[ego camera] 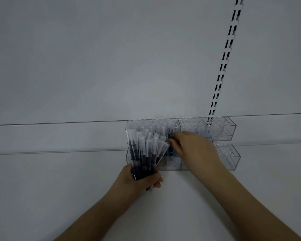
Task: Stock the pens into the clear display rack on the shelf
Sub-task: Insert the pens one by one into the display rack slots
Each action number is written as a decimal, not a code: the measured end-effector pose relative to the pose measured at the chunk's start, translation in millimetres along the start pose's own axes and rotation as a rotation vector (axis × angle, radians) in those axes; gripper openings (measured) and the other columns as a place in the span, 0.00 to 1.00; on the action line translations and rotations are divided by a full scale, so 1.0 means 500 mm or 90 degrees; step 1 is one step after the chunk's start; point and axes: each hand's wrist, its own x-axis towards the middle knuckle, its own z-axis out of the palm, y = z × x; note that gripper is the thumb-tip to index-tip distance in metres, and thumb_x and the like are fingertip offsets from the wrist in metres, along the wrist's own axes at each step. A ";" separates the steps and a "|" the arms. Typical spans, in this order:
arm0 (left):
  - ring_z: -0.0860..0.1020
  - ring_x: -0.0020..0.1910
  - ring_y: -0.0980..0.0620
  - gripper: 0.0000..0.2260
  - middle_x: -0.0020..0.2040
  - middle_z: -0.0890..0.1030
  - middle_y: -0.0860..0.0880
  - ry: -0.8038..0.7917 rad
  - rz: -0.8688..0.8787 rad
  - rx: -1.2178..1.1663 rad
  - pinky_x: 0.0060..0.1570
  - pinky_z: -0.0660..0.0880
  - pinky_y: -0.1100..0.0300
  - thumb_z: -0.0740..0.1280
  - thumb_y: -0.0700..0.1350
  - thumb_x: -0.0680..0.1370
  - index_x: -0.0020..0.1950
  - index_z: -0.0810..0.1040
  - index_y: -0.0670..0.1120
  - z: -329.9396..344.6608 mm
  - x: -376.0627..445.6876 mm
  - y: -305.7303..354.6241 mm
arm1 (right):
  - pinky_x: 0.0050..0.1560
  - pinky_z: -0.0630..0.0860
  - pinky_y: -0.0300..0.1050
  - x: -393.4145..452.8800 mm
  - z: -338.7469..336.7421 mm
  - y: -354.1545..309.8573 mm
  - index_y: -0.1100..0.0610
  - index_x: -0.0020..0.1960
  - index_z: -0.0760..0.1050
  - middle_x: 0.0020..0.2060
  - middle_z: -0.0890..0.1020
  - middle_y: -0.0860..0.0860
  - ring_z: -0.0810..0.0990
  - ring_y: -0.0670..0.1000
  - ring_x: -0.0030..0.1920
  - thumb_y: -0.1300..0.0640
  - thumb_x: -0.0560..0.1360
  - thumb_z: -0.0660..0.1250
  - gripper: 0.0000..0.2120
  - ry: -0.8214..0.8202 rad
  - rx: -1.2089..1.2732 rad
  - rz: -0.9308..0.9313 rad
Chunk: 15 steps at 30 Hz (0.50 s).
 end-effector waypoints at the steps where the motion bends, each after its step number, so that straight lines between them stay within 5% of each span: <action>1: 0.81 0.38 0.51 0.08 0.39 0.84 0.44 -0.002 0.001 -0.001 0.38 0.75 0.59 0.70 0.44 0.71 0.47 0.83 0.41 0.000 0.000 -0.001 | 0.25 0.55 0.39 -0.001 -0.004 0.002 0.53 0.40 0.72 0.35 0.77 0.47 0.74 0.49 0.32 0.45 0.80 0.62 0.15 -0.028 -0.009 0.007; 6: 0.80 0.37 0.52 0.09 0.39 0.84 0.44 -0.006 -0.007 -0.019 0.37 0.73 0.60 0.70 0.44 0.71 0.47 0.82 0.40 -0.001 -0.005 0.005 | 0.32 0.74 0.45 -0.011 -0.037 0.033 0.51 0.34 0.71 0.25 0.76 0.47 0.75 0.47 0.26 0.35 0.79 0.44 0.29 0.001 0.162 0.007; 11: 0.80 0.38 0.48 0.05 0.41 0.85 0.43 -0.017 -0.009 -0.004 0.38 0.74 0.57 0.70 0.45 0.72 0.43 0.84 0.44 -0.001 -0.004 0.007 | 0.31 0.69 0.29 -0.019 -0.015 0.013 0.51 0.39 0.80 0.28 0.81 0.38 0.78 0.41 0.27 0.34 0.73 0.66 0.20 -0.104 0.441 -0.057; 15: 0.81 0.39 0.45 0.04 0.41 0.85 0.42 -0.014 -0.003 0.011 0.41 0.76 0.53 0.70 0.45 0.72 0.42 0.84 0.46 -0.002 -0.003 0.006 | 0.29 0.70 0.33 -0.020 -0.031 0.008 0.53 0.40 0.80 0.26 0.83 0.46 0.77 0.43 0.23 0.42 0.73 0.65 0.15 -0.138 0.530 -0.009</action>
